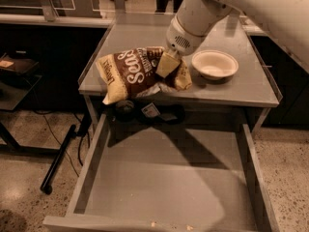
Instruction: Pick brown chip bag from top drawer and place on counter
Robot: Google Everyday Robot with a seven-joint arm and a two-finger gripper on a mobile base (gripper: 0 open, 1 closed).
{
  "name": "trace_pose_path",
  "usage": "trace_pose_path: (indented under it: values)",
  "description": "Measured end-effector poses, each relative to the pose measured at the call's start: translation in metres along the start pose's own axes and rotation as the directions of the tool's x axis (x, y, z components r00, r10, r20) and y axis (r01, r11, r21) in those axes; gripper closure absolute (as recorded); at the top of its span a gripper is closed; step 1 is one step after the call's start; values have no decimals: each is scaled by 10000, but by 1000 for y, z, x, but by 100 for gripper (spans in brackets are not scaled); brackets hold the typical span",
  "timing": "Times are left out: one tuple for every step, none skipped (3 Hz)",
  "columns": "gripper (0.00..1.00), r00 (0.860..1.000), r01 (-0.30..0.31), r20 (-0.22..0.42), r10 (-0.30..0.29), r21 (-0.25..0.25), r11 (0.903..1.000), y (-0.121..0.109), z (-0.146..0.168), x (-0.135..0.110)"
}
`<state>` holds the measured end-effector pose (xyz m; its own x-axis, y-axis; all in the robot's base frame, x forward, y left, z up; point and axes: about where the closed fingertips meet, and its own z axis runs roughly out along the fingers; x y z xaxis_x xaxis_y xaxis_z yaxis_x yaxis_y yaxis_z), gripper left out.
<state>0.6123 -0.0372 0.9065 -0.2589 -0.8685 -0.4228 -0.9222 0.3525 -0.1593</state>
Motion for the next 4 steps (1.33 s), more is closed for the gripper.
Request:
trace_pose_path:
  values:
    - [100,9999,-63,126,62,116,9999,-7,-5,-7]
    - [100,9990,-413,147,415,-130,9991,-9,4,-6]
    - [100,9964,-819,189,827,-410,9958,-23,16,-19]
    - [100,9953,-905,290,921,-532,9945,-39,22,-42]
